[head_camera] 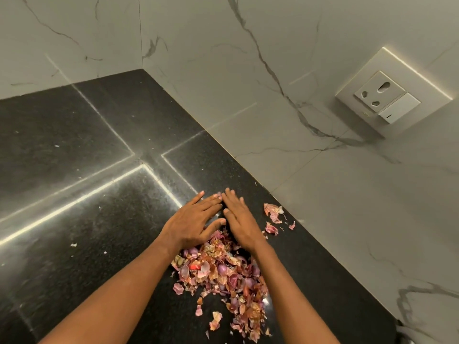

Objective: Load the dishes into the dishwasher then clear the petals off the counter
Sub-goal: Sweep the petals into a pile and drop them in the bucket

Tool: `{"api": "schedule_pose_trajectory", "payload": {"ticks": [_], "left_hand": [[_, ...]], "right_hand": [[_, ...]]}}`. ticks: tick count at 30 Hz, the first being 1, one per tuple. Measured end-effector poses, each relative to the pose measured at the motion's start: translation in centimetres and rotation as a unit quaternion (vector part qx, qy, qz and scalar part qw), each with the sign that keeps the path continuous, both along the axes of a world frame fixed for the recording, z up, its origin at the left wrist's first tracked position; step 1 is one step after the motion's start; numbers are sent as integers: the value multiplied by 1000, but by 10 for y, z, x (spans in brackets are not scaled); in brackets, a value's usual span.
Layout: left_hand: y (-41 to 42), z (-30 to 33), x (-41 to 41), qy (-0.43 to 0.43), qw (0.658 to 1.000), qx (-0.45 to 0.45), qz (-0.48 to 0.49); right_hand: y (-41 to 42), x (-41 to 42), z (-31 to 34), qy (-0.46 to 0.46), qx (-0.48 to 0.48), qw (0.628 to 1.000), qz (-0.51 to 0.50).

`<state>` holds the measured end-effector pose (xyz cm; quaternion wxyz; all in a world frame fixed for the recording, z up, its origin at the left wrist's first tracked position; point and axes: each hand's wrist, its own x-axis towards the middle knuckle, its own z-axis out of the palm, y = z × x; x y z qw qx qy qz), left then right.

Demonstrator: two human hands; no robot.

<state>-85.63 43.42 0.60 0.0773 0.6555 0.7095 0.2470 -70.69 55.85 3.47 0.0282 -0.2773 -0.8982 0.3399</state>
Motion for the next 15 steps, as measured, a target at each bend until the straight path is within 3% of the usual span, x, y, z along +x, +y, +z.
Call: {"api": "schedule_pose_trajectory", "payload": {"ticks": [3,5,7,9,11,13,15], "left_hand": [[-4,1,-1,-32,997,45,62],[-5,3,-1,-23,996,34,75],[-5,3,1,-13,997,3,73],[-3,3,1,6,998,-16,64],[-2,4,1,32,997,-37,53],[-2,2,1,50,996,-52,47],[-1,0,1,56,996,-58,42]], "right_hand": [[-26,23,18,103,-103,986,-83],[-24,26,32,180,-174,950,-188],[-3,21,40,217,-120,934,-256],[26,12,42,165,-41,951,-258],[51,5,34,21,7,982,-187],[61,2,19,-109,56,987,-105],[51,3,6,-122,83,986,-75]]}}
